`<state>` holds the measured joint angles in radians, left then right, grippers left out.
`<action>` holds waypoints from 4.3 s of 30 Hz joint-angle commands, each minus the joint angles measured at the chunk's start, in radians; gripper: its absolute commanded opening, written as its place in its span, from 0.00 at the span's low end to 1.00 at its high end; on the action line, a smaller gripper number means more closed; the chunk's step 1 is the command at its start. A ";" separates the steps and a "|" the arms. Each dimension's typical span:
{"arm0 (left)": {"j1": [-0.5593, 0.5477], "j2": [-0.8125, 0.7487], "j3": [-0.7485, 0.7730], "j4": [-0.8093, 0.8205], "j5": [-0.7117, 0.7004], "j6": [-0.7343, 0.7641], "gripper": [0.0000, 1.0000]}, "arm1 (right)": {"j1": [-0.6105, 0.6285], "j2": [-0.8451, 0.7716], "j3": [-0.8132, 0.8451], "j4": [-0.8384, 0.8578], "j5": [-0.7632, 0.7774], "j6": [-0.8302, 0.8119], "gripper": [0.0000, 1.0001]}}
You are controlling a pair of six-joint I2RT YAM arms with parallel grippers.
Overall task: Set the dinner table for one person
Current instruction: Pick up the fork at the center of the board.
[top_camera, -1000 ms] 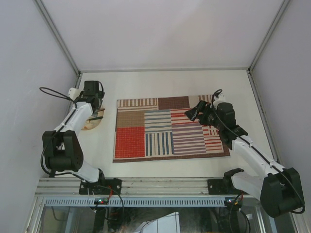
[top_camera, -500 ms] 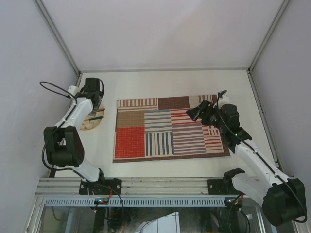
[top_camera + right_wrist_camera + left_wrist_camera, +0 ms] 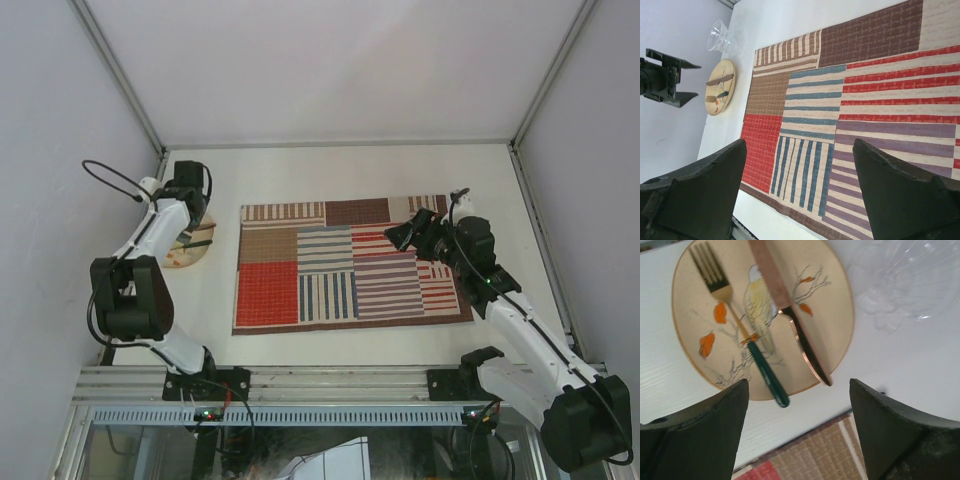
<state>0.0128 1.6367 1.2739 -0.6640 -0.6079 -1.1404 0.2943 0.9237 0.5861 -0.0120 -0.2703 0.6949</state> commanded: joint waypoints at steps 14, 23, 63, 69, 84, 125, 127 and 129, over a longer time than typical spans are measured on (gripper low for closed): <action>0.008 -0.133 -0.141 -0.004 0.025 -0.041 0.79 | 0.068 -0.096 0.048 -0.079 0.073 0.038 0.87; 0.008 -0.047 -0.071 -0.107 0.037 -0.095 0.79 | 0.068 -0.111 0.008 -0.048 0.046 0.049 0.87; 0.010 0.238 0.164 -0.275 0.065 -0.169 0.77 | 0.062 -0.214 -0.040 -0.097 -0.007 0.039 0.87; 0.011 0.260 0.184 -0.287 0.069 -0.165 0.76 | 0.060 -0.223 -0.040 -0.100 -0.008 0.046 0.86; 0.030 0.293 0.191 -0.299 0.086 -0.154 0.64 | 0.056 -0.258 -0.040 -0.109 -0.005 0.064 0.87; 0.008 0.106 -0.001 -0.205 0.043 -0.190 0.00 | 0.060 -0.189 -0.060 -0.045 -0.009 0.087 0.86; -0.009 0.074 -0.022 -0.204 0.023 -0.198 0.00 | 0.062 -0.189 -0.060 -0.046 -0.008 0.087 0.86; -0.032 0.036 -0.042 -0.204 -0.005 -0.202 0.00 | 0.062 -0.189 -0.060 -0.046 -0.005 0.083 0.86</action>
<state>0.0196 1.7809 1.2690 -0.8803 -0.5327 -1.3067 0.3496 0.7372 0.5243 -0.1070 -0.2726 0.7715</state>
